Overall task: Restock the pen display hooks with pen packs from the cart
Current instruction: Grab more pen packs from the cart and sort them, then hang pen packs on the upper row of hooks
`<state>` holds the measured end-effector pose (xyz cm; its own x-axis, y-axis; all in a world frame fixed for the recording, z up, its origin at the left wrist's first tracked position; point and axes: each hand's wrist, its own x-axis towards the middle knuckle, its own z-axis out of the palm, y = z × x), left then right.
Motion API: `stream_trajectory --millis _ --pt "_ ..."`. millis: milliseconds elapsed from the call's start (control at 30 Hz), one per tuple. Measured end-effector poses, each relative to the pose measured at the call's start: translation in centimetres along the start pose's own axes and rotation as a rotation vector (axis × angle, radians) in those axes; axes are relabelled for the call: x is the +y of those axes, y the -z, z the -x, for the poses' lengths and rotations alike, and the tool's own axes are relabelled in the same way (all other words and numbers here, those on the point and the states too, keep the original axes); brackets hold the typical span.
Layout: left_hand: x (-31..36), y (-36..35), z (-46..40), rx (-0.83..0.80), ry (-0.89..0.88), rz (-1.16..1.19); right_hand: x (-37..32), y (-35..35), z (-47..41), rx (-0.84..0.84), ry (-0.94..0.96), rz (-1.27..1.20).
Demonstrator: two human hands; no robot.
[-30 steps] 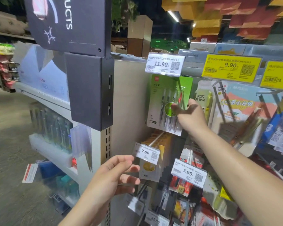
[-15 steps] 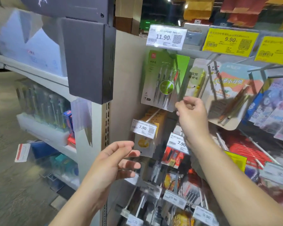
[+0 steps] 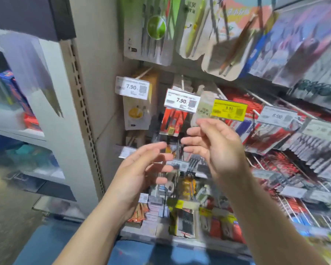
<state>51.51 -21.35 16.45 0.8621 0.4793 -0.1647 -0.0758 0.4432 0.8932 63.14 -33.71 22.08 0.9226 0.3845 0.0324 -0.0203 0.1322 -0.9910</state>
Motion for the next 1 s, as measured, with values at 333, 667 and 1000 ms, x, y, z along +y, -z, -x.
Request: stream_trajectory --millis 333,667,1000 --pt "-6.6 -12.7 2.5 -0.311 0.149 -0.131 0.0 18.4 8.7 0.273 -0.091 -0.004" --pt "-19.5 -31.8 11.2 -0.623 0.344 -0.241 0.2 41.4 25.7 0.769 -0.079 -0.124" --pt "-30.6 -46.5 19.7 -0.891 0.455 -0.394 0.7 56.8 39.5 1.18 -0.114 -0.253"
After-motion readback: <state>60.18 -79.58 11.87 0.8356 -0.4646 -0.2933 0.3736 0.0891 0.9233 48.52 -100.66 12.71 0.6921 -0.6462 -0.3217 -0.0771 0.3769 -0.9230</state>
